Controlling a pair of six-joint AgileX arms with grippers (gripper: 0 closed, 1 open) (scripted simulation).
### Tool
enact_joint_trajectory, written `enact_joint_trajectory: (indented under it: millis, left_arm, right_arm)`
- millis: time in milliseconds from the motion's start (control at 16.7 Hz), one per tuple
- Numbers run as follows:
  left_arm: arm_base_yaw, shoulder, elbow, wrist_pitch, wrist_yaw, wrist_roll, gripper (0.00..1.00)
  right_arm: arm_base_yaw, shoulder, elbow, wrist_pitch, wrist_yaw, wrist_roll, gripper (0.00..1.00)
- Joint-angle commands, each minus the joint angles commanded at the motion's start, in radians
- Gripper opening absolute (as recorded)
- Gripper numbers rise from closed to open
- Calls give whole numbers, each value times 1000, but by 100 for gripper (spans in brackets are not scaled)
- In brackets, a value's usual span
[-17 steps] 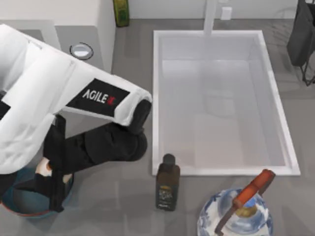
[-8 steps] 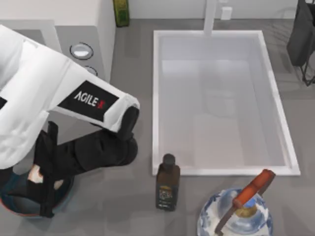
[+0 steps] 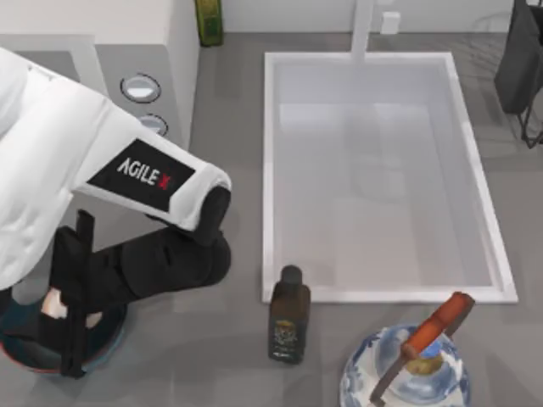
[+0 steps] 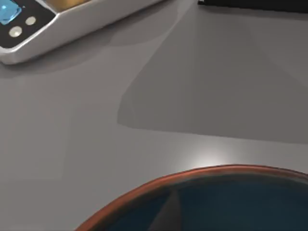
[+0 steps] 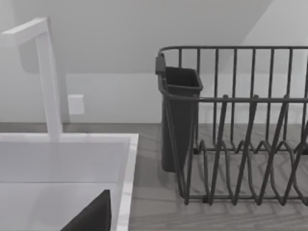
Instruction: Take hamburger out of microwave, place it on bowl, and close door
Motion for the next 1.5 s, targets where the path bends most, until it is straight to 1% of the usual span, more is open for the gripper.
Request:
enact_joint_trajectory:
  millis: [720, 780, 1200, 1260, 1380, 1500]
  left_arm:
    - [0, 0, 0, 0, 0, 0, 98]
    - [0, 0, 0, 0, 0, 0, 100]
    - [0, 0, 0, 0, 0, 0, 100]
    - [-26, -44, 17, -31, 12, -5, 100]
    - [-23, -54, 12, -26, 18, 5, 100]
    - [-4, -104, -12, 0, 46, 56, 100]
  right_arm:
    - [0, 0, 0, 0, 0, 0, 100]
    - [0, 0, 0, 0, 0, 0, 100]
    - [0, 0, 0, 0, 0, 0, 100]
    - [0, 0, 0, 0, 0, 0, 100]
    - [0, 0, 0, 0, 0, 0, 100]
    - [0, 0, 0, 0, 0, 0, 100]
